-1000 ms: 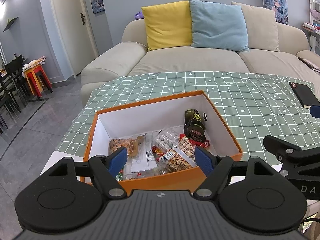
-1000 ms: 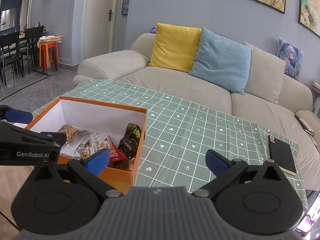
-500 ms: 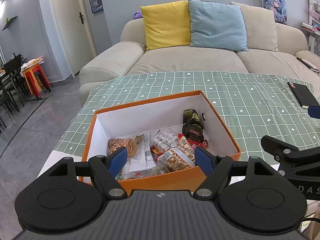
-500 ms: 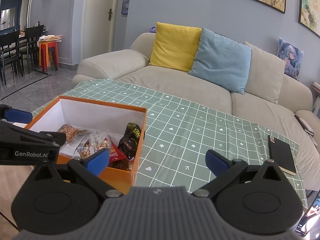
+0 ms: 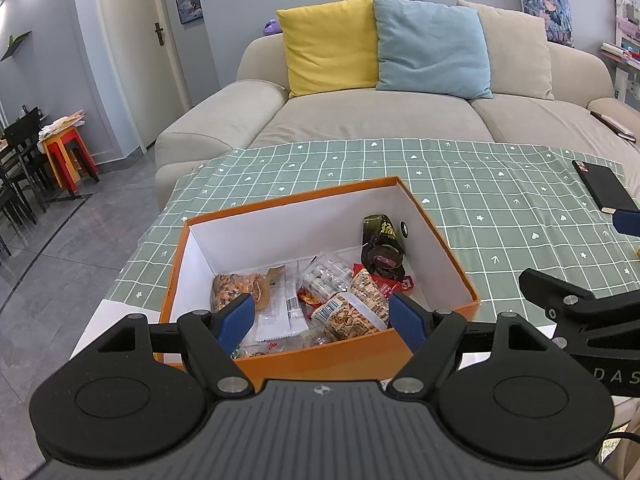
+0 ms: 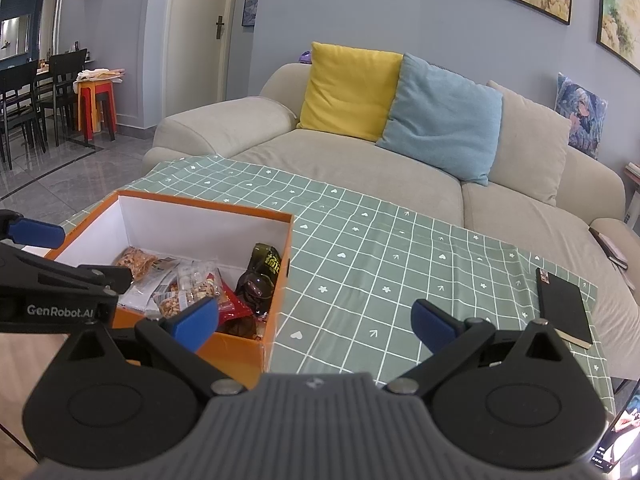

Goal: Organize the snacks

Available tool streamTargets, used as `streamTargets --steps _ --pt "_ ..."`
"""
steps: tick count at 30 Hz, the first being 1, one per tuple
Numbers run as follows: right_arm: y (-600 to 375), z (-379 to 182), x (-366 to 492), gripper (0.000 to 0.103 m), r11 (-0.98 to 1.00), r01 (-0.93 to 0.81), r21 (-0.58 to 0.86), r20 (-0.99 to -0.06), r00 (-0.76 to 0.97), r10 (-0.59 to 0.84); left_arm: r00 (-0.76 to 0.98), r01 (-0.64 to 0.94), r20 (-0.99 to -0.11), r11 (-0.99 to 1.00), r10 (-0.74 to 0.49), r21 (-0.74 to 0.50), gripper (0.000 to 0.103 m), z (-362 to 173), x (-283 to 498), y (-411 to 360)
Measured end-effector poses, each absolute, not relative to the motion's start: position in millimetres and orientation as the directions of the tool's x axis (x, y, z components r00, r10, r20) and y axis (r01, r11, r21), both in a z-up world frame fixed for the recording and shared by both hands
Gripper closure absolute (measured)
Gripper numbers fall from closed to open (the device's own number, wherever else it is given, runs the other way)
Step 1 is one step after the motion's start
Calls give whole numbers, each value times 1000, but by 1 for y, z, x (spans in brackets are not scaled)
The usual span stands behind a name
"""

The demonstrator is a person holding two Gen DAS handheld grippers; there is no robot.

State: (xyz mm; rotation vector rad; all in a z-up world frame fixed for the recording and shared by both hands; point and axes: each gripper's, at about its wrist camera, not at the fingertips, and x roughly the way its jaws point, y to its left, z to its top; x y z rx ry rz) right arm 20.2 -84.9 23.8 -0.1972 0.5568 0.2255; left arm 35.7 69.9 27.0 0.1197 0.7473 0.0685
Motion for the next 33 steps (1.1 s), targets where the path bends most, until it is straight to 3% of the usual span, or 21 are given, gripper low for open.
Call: streamTargets --steps 33 --pt "-87 23 21 4 957 -266 -118 -548 821 161 739 -2 -666 988 103 151 15 25 35 65"
